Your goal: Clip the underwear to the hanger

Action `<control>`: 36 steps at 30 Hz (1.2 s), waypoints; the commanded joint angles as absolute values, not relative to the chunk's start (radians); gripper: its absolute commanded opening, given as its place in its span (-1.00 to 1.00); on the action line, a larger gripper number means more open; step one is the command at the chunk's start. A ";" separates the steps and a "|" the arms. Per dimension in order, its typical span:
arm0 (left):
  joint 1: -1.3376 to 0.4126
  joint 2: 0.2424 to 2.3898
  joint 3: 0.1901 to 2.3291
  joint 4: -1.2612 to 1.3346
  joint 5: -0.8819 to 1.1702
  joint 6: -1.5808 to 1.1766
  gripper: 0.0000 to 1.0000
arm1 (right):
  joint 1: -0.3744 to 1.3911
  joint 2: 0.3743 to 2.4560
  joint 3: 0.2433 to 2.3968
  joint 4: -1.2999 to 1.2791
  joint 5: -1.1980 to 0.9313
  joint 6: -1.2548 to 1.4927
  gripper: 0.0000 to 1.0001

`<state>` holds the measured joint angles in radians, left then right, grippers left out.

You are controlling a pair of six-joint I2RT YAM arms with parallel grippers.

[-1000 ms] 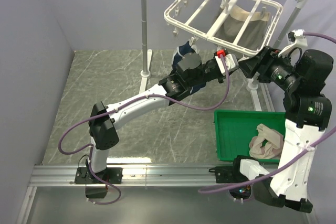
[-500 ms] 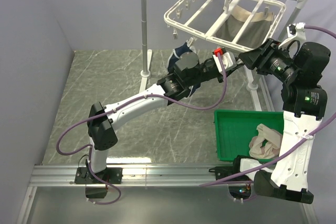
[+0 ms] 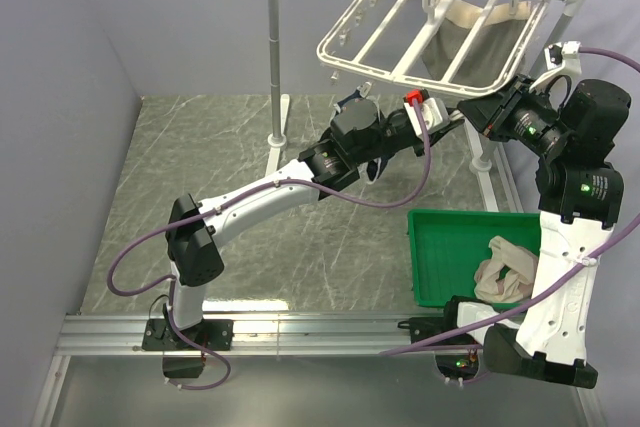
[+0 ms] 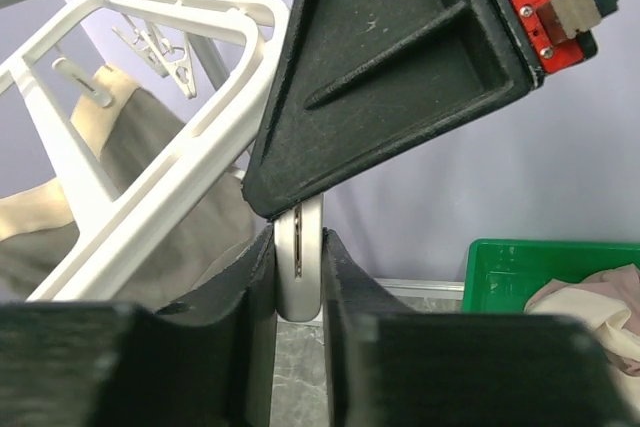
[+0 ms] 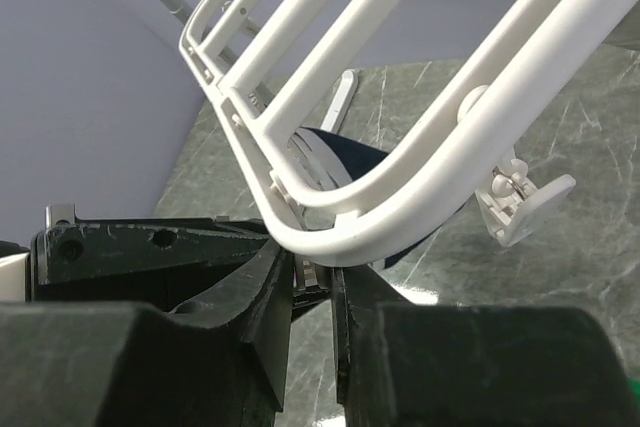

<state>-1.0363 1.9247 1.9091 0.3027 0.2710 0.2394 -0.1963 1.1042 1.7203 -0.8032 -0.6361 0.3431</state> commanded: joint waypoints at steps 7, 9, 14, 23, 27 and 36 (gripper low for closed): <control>-1.034 1.758 1.789 0.269 0.284 0.235 0.13 | -0.199 1.115 1.740 -0.773 -0.621 0.293 -1.00; -1.025 1.685 1.746 0.218 0.328 0.282 0.24 | -0.199 1.114 1.733 -0.773 -0.623 0.287 -1.00; -1.012 1.548 1.616 -0.053 0.451 0.499 0.88 | -0.199 1.112 1.730 -0.772 -0.624 0.276 -1.00; -1.006 1.431 1.546 -0.544 0.519 1.097 0.99 | -0.199 1.118 1.747 -0.795 -0.646 0.242 -1.00; -1.015 1.492 1.635 -0.782 0.430 1.294 0.99 | -0.199 1.120 1.753 -0.808 -0.657 0.226 -1.00; -1.022 1.551 1.615 -0.749 0.197 1.509 0.99 | -0.201 1.117 1.743 -0.816 -0.658 0.207 -1.00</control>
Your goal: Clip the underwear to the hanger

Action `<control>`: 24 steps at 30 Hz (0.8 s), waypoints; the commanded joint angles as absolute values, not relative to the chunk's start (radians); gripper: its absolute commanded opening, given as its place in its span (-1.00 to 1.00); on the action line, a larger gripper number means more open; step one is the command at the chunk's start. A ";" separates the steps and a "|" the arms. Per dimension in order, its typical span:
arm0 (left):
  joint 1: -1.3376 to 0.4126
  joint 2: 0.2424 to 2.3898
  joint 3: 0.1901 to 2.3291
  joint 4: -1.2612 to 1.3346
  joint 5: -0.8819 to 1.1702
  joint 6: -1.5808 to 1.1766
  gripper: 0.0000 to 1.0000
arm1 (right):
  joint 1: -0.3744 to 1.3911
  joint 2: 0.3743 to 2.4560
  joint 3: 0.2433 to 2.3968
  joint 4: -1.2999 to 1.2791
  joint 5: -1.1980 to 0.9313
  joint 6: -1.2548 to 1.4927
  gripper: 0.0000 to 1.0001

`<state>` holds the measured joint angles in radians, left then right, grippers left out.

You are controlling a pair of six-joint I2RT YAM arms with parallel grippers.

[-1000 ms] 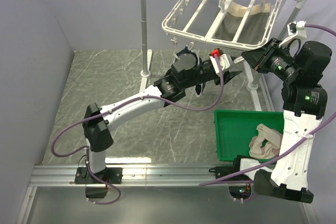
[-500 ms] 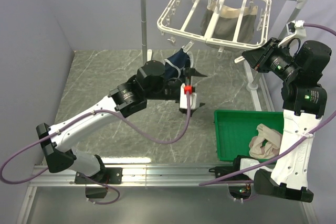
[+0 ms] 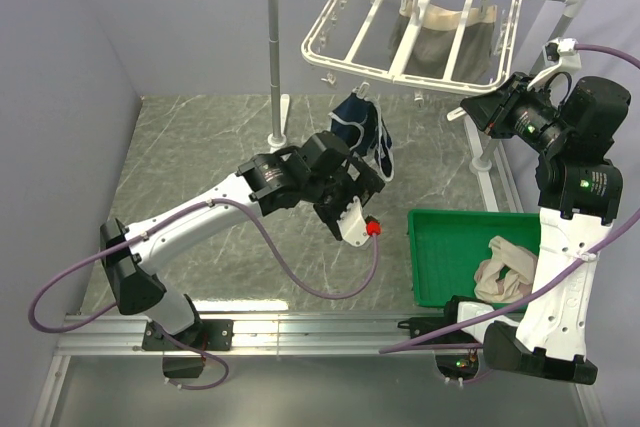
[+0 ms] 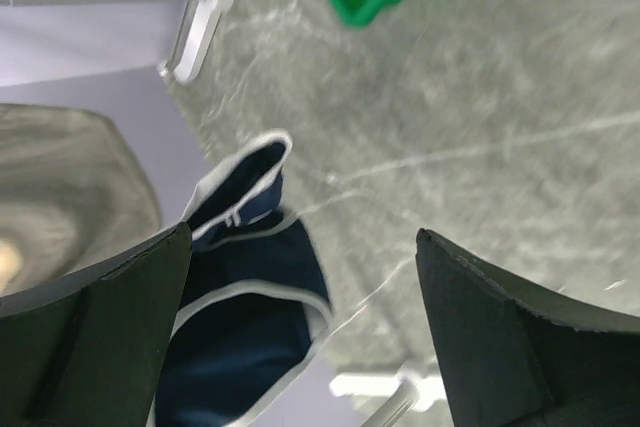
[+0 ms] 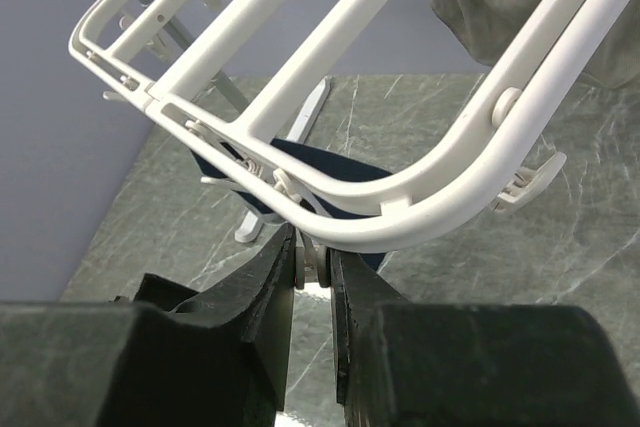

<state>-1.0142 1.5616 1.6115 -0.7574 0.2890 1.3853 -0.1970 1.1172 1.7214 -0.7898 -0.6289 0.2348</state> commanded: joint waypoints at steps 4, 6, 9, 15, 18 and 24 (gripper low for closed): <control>-1.023 1.534 1.534 -0.603 0.167 1.557 0.99 | -0.199 1.117 1.740 -0.807 -0.667 0.218 -1.00; -1.023 1.526 1.502 -0.537 0.164 1.569 0.99 | -0.199 1.121 1.741 -0.811 -0.667 0.219 -1.00; -1.022 1.513 1.468 -0.460 0.182 1.582 0.99 | -0.201 1.124 1.749 -0.816 -0.672 0.218 -1.00; -1.011 1.532 1.416 -0.387 0.138 1.684 0.99 | -0.199 1.123 1.750 -0.819 -0.683 0.227 -1.00; -1.008 1.557 1.425 -0.408 0.118 1.729 0.99 | -0.198 1.120 1.746 -0.822 -0.689 0.227 -1.00; -1.005 1.677 1.577 -0.546 0.057 1.726 0.99 | -0.198 1.114 1.744 -0.830 -0.696 0.218 -1.00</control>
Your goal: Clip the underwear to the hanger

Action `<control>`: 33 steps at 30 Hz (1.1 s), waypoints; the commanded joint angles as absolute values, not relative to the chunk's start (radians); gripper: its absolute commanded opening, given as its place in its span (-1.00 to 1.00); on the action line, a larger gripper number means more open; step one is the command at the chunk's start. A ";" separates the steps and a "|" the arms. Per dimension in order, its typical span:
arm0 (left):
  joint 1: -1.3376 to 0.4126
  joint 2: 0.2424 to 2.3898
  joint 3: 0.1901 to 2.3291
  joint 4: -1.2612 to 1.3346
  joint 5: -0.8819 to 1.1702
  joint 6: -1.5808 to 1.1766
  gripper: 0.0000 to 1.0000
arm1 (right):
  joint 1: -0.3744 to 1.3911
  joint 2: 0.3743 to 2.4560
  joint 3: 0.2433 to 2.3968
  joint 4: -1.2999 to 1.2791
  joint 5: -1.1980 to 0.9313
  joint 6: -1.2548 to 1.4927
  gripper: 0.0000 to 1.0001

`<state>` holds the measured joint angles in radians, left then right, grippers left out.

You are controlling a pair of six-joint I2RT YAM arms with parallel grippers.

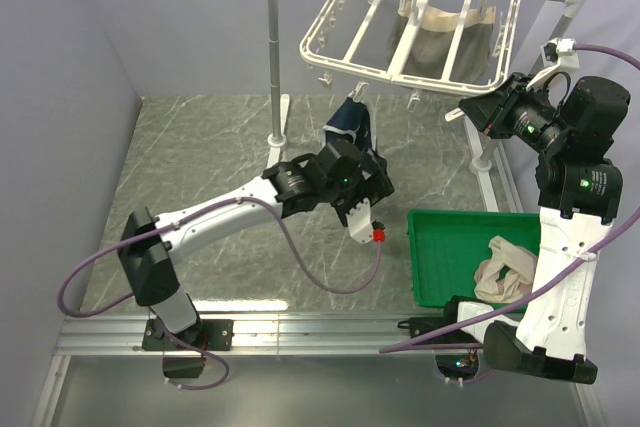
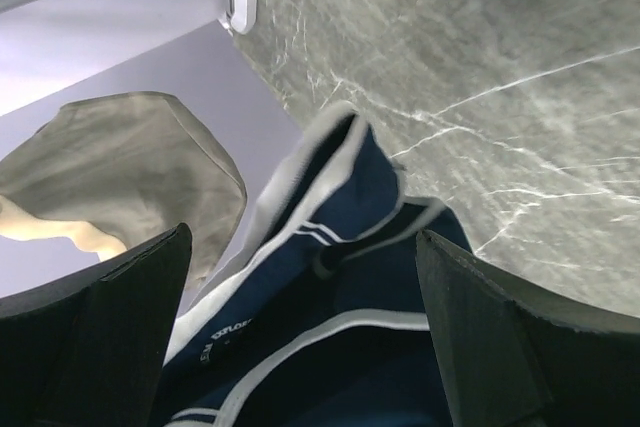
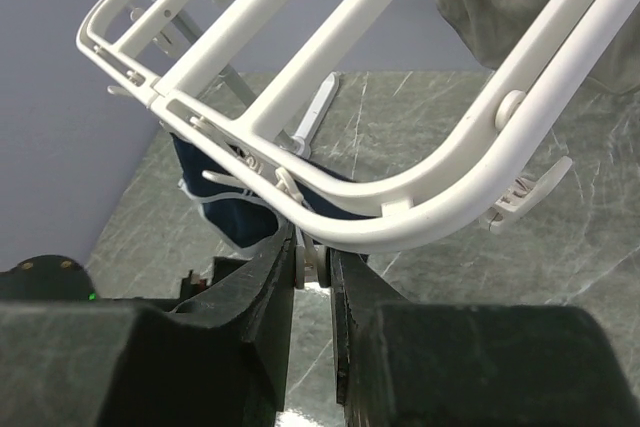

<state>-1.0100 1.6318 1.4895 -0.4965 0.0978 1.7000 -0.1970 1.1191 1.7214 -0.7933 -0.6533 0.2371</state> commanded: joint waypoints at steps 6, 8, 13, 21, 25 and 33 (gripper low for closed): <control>-0.999 1.695 1.554 -0.440 0.049 1.762 0.99 | -0.198 1.112 1.736 -0.835 -0.701 0.206 -1.00; -1.000 1.700 1.557 -0.427 0.051 1.764 0.99 | -0.198 1.112 1.735 -0.834 -0.701 0.204 -1.00; -1.000 1.700 1.559 -0.394 0.067 1.763 0.99 | -0.199 1.115 1.732 -0.834 -0.709 0.204 -1.00; -0.993 1.767 1.664 -0.547 0.019 1.770 0.99 | -0.198 1.123 1.733 -0.839 -0.716 0.206 -1.00; -0.974 1.879 1.785 -0.731 -0.087 1.787 0.99 | -0.199 1.121 1.736 -0.847 -0.712 0.202 -1.00; -0.951 2.033 2.071 -0.885 -0.126 1.743 -0.47 | -0.198 1.120 1.735 -0.848 -0.699 0.192 -1.00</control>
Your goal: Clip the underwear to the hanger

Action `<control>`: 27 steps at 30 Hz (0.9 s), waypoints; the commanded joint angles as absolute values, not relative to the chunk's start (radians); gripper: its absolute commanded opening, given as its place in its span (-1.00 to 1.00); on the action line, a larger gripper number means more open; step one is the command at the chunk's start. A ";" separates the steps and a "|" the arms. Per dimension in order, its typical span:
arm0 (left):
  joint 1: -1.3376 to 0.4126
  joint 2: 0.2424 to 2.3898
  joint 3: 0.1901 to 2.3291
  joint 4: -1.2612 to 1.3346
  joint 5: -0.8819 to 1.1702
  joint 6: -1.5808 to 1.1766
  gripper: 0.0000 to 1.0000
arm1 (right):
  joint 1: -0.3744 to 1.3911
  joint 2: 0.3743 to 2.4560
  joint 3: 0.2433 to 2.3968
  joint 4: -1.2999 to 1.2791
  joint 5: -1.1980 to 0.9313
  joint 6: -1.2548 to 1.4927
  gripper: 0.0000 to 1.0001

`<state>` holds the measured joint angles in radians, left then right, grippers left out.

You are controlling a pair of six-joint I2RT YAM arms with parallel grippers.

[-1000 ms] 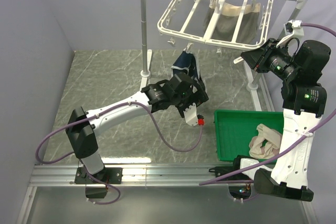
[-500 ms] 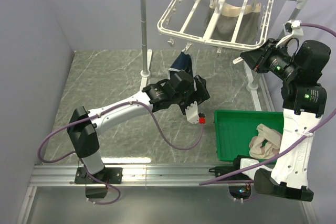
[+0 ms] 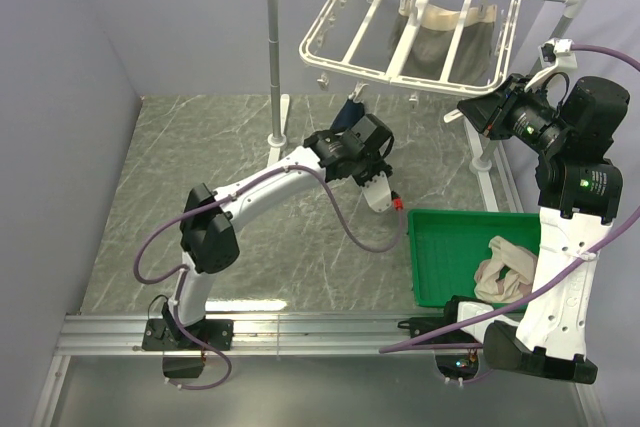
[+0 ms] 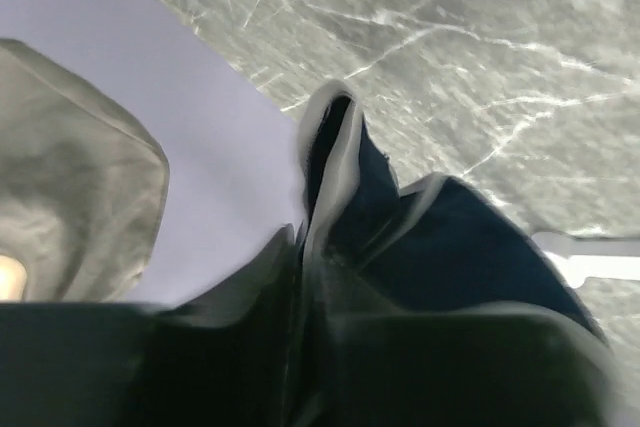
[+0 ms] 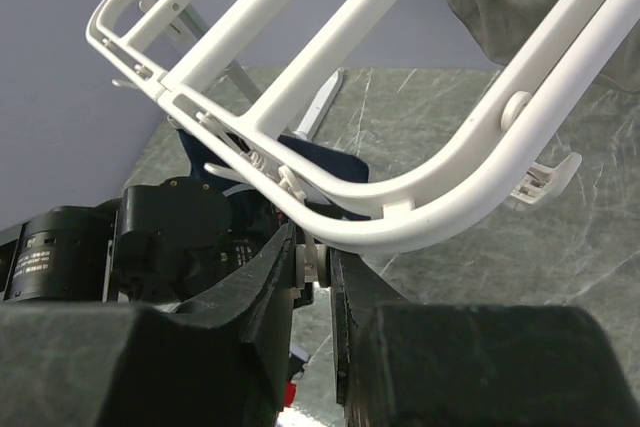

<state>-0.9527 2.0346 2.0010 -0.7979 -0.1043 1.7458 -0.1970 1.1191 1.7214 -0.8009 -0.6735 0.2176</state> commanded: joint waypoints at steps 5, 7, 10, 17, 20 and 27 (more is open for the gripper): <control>-0.950 1.958 1.987 -0.789 0.026 1.703 -0.99 | -0.199 1.118 1.729 -0.847 -0.695 0.190 -1.00; -0.948 1.903 1.938 -0.727 0.095 1.651 -0.99 | -0.198 1.118 1.726 -0.844 -0.698 0.193 -1.00; -0.934 1.826 1.873 -0.643 0.239 1.542 -0.99 | -0.198 1.120 1.729 -0.839 -0.701 0.204 -1.00; -0.900 1.683 1.738 -0.480 0.449 1.317 -0.99 | -0.198 1.106 1.712 -0.825 -0.701 0.207 -1.00; -0.900 1.622 1.669 -0.370 0.494 1.205 -0.99 | -0.198 1.103 1.706 -0.821 -0.704 0.209 -1.00; -0.902 1.611 1.715 -0.327 0.525 0.987 -0.99 | -0.198 1.097 1.690 -0.813 -0.710 0.212 -1.00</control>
<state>-0.8989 1.6245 1.6833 -0.4076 0.4725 1.1419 -0.1970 1.1141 1.7058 -0.7952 -0.6735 0.2188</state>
